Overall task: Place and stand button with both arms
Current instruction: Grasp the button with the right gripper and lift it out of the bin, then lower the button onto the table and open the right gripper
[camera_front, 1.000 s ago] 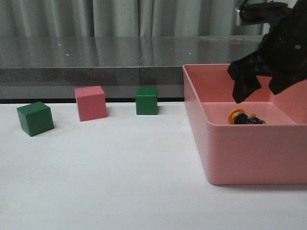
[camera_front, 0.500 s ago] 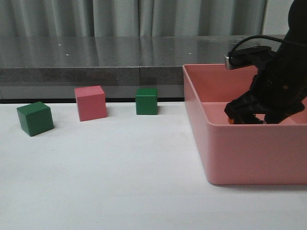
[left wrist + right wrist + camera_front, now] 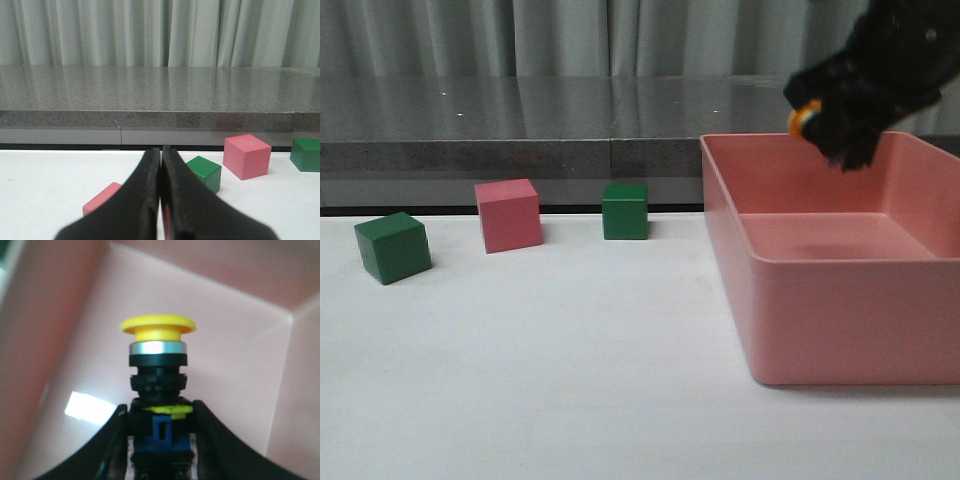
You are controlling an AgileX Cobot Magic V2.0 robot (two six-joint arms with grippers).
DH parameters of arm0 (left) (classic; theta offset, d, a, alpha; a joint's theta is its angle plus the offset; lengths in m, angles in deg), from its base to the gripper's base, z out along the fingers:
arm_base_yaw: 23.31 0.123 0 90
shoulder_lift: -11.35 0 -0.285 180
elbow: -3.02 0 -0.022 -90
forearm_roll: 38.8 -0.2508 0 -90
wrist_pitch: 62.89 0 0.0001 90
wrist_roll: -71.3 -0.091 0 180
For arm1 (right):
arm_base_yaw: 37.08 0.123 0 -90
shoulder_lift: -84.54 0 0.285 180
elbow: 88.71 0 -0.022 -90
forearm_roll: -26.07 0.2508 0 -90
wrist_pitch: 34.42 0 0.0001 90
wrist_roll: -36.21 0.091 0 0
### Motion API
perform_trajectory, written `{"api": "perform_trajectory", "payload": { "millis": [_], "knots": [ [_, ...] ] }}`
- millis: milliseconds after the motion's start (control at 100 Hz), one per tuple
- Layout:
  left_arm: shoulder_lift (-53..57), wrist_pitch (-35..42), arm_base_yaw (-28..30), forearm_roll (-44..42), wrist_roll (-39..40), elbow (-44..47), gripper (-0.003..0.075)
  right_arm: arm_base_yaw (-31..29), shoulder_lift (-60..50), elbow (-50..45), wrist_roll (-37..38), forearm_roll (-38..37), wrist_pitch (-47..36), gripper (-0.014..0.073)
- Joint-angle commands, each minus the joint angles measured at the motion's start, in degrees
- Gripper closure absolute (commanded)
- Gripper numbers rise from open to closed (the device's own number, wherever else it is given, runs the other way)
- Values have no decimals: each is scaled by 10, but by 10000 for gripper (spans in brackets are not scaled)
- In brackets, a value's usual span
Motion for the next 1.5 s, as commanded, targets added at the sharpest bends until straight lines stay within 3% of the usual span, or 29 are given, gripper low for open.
{"api": "perform_trajectory", "payload": {
  "millis": [0, 290, 570, 930, 1050, 1360, 1490],
  "knots": [
    [18, 48, 0, 1, 3, 26, 740, 37, -34, 57, -70, -6, 27, 654],
    [18, 48, 0, 1, 3, 26, 739, 161, 6, 125, -331, 84, 34, 658],
    [18, 48, 0, 1, 3, 26, 740, 215, 106, 149, -512, 143, 35, 657],
    [18, 48, 0, 1, 3, 26, 740, 235, 180, 153, -524, 145, -10, 630],
    [18, 48, 0, 1, 3, 26, 740, 236, 191, 153, -524, 146, -13, 549],
    [18, 48, 0, 1, 3, 26, 740, 236, 205, 152, -524, 146, -13, 228],
    [18, 48, 0, 1, 3, 26, 740, 236, 205, 152, -524, 146, -13, 169]
  ]
}}
